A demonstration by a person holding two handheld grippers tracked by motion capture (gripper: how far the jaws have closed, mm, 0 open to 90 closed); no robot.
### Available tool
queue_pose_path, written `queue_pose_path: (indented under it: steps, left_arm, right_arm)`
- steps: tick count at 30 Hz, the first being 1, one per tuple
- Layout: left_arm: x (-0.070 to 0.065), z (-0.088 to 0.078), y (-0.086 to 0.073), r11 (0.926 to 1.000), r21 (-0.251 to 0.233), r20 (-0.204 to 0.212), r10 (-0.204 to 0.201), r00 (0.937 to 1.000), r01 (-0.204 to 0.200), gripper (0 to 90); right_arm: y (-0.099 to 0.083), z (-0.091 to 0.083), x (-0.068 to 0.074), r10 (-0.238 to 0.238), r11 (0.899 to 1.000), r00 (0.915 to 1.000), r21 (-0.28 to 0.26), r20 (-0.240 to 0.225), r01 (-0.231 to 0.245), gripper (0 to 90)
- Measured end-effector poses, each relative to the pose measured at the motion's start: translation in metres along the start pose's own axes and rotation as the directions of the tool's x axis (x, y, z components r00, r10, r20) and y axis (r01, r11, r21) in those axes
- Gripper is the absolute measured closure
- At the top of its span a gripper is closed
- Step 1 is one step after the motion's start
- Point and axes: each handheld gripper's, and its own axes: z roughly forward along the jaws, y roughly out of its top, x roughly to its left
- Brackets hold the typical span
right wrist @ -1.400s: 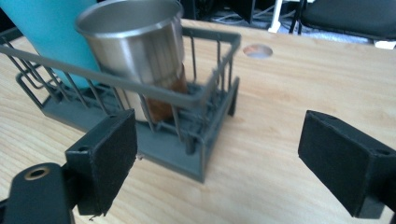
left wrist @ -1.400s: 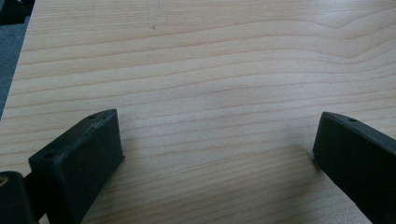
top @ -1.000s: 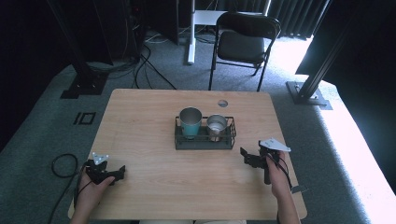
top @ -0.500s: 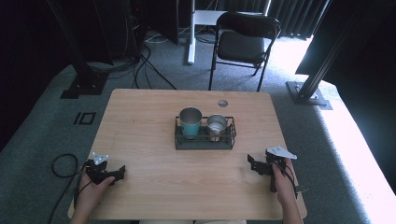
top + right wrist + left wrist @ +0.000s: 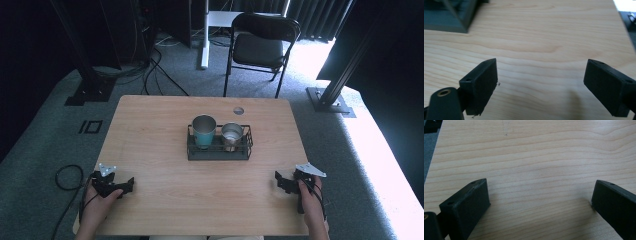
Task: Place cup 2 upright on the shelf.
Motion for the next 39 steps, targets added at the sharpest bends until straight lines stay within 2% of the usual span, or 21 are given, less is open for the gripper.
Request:
queue_pose_path:
  steps: [2, 6, 14, 17, 22, 25, 33, 39]
  left_arm:
    - [0.0, 0.0, 0.0, 1.0, 0.0, 0.0, 0.0, 1.0, 0.0, 2.2]
    - [0.0, 0.0, 0.0, 1.0, 0.0, 0.0, 0.0, 1.0, 0.0, 2.2]
    - [0.0, 0.0, 0.0, 1.0, 0.0, 0.0, 0.0, 1.0, 0.0, 2.2]
    - [0.0, 0.0, 0.0, 1.0, 0.0, 0.0, 0.0, 1.0, 0.0, 2.2]
    - [0.0, 0.0, 0.0, 1.0, 0.0, 0.0, 0.0, 1.0, 0.0, 2.2]
    - [0.0, 0.0, 0.0, 1.0, 0.0, 0.0, 0.0, 1.0, 0.0, 2.2]
    - [0.0, 0.0, 0.0, 1.0, -0.001, 0.0, 0.0, 1.0, 0.0, 2.2]
    - [0.0, 0.0, 0.0, 1.0, -0.001, 0.0, 0.0, 1.0, 0.0, 2.2]
  right_arm:
    - [-0.002, -0.001, -0.004, 0.015, 1.0, 0.9995, 0.004, 0.029, -0.015, 11.6]
    - [-0.004, -0.002, -0.01, 0.037, 0.999, 0.9978, 0.01, 0.054, -0.038, 11.7]
    - [-0.008, -0.004, -0.016, 0.037, 0.998, 0.9973, 0.047, 0.064, -0.04, 11.6]
    - [-0.009, -0.005, -0.017, 0.048, 0.996, 0.9974, 0.068, 0.053, -0.052, 11.6]
    - [-0.011, -0.005, -0.017, 0.028, 0.995, 0.9983, 0.094, 0.052, -0.033, 11.6]
    - [-0.011, -0.004, -0.013, -0.022, 0.994, 0.9977, 0.11, 0.065, 0.015, 11.6]
    - [-0.01, -0.003, -0.012, -0.016, 0.994, 0.9975, 0.109, 0.068, 0.009, 11.5]
    - [-0.01, -0.002, -0.009, 0.0, 0.994, 0.996, 0.107, 0.089, -0.009, 11.4]
